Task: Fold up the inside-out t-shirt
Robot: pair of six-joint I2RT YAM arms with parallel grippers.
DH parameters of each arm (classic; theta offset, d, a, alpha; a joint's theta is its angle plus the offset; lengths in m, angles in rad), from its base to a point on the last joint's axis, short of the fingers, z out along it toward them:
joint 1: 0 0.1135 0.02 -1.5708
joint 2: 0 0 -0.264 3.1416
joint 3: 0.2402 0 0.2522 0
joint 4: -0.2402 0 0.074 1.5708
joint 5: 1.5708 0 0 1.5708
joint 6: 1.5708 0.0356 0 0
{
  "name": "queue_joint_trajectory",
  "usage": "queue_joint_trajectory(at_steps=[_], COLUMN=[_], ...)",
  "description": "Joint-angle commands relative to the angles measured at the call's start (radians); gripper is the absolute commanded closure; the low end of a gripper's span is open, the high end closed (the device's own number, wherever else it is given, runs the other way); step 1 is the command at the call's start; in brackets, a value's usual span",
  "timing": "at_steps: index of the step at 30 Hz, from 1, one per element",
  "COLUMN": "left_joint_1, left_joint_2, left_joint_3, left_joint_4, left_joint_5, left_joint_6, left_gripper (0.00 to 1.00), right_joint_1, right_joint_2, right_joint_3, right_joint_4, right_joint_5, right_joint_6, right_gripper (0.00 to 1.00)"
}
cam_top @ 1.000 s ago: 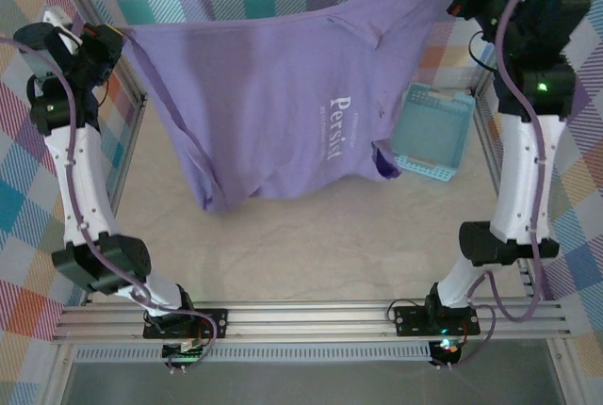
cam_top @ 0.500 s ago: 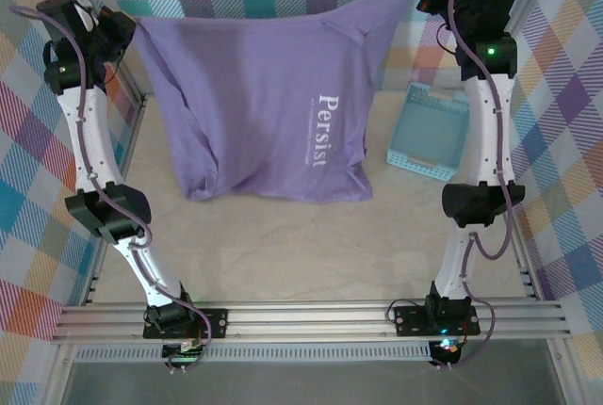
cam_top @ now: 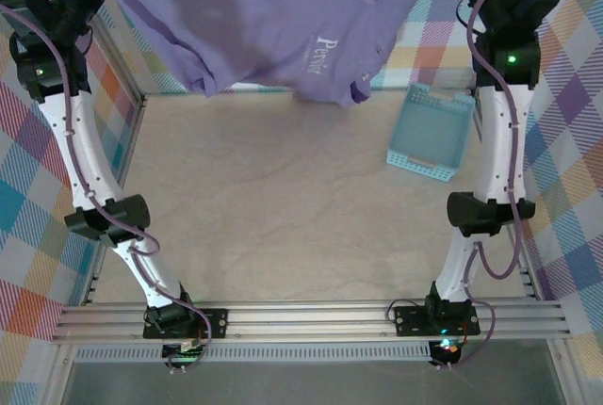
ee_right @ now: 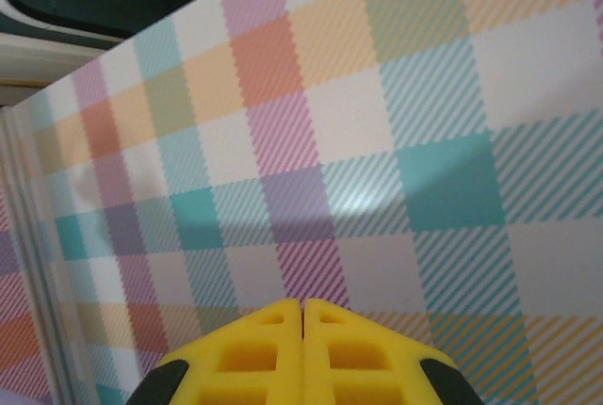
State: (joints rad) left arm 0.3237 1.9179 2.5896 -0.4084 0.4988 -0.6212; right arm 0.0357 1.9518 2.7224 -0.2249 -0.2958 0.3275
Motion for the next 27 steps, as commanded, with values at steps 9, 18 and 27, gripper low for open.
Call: queue_joint_trajectory(at_steps=[9,18,27], left_joint_1=[-0.128,-0.316,-0.32], left_joint_2=[-0.623,-1.104,-1.447], left_joint_3=[-1.169,-1.874,-2.155], left_joint_4=[0.272,0.2,-0.151], left_joint_5=[0.027,-0.228,-0.269], left_joint_6=[0.236,0.108,-0.025], left_gripper=[1.0,1.0,1.0], right_joint_1=[-0.01,-0.011,-0.01], right_joint_2=[-0.47,-0.909,-1.218], right_joint_3=[-0.894,-1.593,-1.971], right_joint_4=[-0.079,-0.332,-0.526], right_joint_5=[-0.188,-0.035,-0.012], right_joint_6=[0.052,0.198,0.325], right_gripper=[1.0,1.0,1.0])
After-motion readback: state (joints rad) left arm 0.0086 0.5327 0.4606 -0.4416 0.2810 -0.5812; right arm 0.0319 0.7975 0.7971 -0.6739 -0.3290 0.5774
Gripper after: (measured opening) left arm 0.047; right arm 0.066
